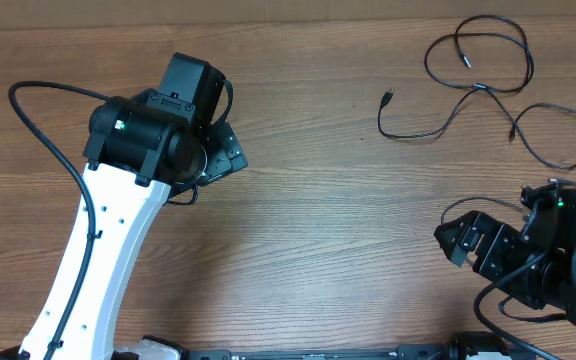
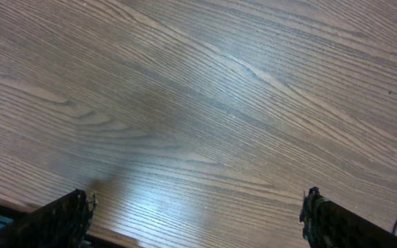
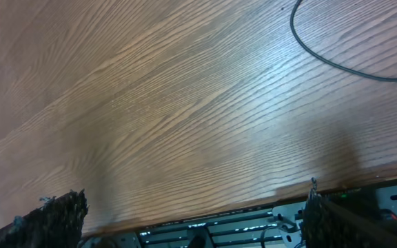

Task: Untangle cables

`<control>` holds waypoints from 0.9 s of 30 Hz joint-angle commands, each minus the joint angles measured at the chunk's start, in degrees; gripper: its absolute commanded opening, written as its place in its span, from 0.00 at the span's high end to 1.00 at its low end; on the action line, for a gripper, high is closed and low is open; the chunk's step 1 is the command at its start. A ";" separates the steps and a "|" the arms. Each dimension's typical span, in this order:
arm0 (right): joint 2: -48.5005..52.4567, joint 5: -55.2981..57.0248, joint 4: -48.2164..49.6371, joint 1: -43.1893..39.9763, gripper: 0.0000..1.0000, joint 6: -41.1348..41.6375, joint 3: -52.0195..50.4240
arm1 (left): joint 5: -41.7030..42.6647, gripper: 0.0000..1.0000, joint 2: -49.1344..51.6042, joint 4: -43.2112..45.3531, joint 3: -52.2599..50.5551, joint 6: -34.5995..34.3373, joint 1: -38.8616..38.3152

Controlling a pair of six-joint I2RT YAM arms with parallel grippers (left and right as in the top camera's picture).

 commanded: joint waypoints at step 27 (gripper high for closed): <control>-4.96 1.03 16.37 8.83 0.00 -0.46 -11.87 | 0.04 0.01 -0.24 0.07 1.16 1.09 0.20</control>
